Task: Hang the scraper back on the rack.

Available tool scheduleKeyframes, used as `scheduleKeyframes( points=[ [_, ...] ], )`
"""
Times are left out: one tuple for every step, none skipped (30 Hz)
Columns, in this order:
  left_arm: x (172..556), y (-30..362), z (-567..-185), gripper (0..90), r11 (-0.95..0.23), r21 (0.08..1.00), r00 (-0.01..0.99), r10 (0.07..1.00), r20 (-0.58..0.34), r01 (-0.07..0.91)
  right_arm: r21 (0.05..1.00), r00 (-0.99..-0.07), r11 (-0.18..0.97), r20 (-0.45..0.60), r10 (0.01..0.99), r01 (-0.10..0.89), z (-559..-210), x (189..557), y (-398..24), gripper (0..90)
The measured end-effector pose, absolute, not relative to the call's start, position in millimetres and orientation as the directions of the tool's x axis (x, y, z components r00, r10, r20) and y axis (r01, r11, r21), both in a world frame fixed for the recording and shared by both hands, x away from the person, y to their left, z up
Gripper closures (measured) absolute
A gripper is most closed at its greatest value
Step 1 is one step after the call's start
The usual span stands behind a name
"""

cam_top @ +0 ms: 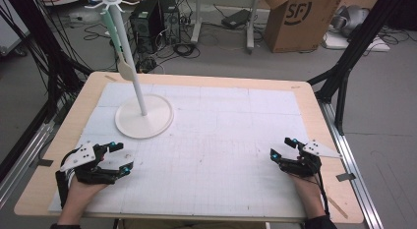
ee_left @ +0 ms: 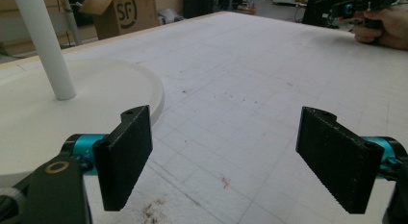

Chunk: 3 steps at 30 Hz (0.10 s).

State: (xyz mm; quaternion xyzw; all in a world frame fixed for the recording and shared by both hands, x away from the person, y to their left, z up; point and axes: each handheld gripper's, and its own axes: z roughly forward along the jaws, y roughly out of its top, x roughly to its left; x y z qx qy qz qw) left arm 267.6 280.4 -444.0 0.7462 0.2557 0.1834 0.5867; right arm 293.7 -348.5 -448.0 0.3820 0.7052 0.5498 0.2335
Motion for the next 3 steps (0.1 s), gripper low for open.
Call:
scheduleKeyframes(
  points=[
    [267.5,280.8,-444.7,20.9,-0.186,0.968,0.799,0.601,-0.022,0.167,0.954,-0.599,0.104,0.091,0.795,0.282,-448.0,293.7,-348.5,19.4],
    [267.4,281.6,-445.3,20.9,-0.185,0.968,0.799,0.601,-0.024,0.169,0.954,-0.599,0.104,0.091,0.795,0.282,-448.0,293.7,-348.5,19.3],
    [267.1,282.5,-445.9,20.8,-0.178,0.969,0.798,0.602,-0.029,0.169,0.954,-0.601,0.104,0.091,0.794,0.282,-448.0,293.8,-348.5,19.4]
  ],
)
